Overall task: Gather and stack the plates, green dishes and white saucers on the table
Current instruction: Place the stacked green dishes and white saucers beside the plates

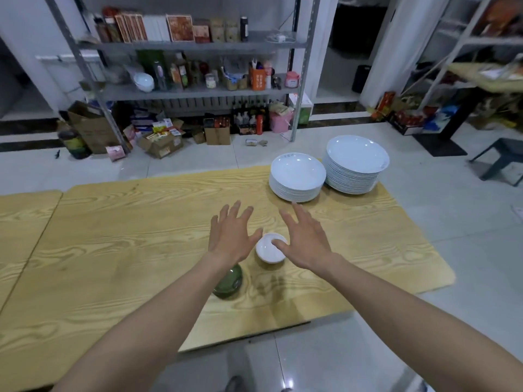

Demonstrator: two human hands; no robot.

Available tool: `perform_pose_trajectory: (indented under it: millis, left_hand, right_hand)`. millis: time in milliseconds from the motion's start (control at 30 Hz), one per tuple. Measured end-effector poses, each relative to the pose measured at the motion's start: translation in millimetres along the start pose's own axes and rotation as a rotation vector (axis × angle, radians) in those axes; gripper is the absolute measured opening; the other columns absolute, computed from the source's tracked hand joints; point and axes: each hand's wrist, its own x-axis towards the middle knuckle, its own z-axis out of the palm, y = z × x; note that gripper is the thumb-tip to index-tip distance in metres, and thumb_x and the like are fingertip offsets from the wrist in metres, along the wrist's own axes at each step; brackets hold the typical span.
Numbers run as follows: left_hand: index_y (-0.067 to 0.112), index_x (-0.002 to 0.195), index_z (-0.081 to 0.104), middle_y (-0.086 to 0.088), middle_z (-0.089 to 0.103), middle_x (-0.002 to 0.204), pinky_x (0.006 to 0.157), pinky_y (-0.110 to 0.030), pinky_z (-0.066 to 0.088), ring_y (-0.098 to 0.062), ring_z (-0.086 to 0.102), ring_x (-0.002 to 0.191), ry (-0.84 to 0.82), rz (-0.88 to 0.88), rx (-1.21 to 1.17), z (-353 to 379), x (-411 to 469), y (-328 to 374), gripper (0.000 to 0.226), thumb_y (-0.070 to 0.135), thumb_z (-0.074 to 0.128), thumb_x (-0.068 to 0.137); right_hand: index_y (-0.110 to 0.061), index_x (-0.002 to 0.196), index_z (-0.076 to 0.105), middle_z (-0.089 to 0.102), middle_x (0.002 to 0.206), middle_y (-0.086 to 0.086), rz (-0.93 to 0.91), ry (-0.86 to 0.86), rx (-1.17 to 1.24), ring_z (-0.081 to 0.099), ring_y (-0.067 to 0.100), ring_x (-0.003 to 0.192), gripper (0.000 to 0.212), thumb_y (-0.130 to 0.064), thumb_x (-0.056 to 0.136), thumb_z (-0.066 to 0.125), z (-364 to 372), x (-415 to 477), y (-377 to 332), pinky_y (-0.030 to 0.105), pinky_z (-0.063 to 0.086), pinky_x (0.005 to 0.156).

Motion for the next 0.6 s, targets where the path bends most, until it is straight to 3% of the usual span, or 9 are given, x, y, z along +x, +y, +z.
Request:
perform_pose_trajectory:
  millis: [267, 600]
  left_hand:
    - [0.031, 0.151, 0.034, -0.005, 0.021, 0.163, 0.115, -0.046, 0.023, -0.028, 0.018, 0.148, -0.031, -0.089, -0.015, 25, -44, -7, 0.067, 0.059, 0.050, 0.092]
    - [0.029, 0.142, 0.046, -0.013, 0.025, 0.158, 0.108, -0.045, 0.037, -0.033, 0.025, 0.143, -0.137, -0.315, -0.209, 49, -73, -40, 0.054, 0.035, 0.063, 0.091]
  right_hand:
    - [-0.026, 0.158, 0.011, -0.001, 0.166, 0.009, -0.024, -0.071, 0.013, -0.002, 0.025, 0.153, 0.079, -0.051, 0.096, 0.051, 20, -23, 6, 0.047, 0.017, 0.120]
    - [-0.024, 0.157, 0.017, 0.006, 0.165, 0.010, -0.008, -0.107, 0.074, 0.004, 0.025, 0.152, 0.076, -0.049, 0.096, 0.054, 47, -26, 12, 0.045, 0.020, 0.118]
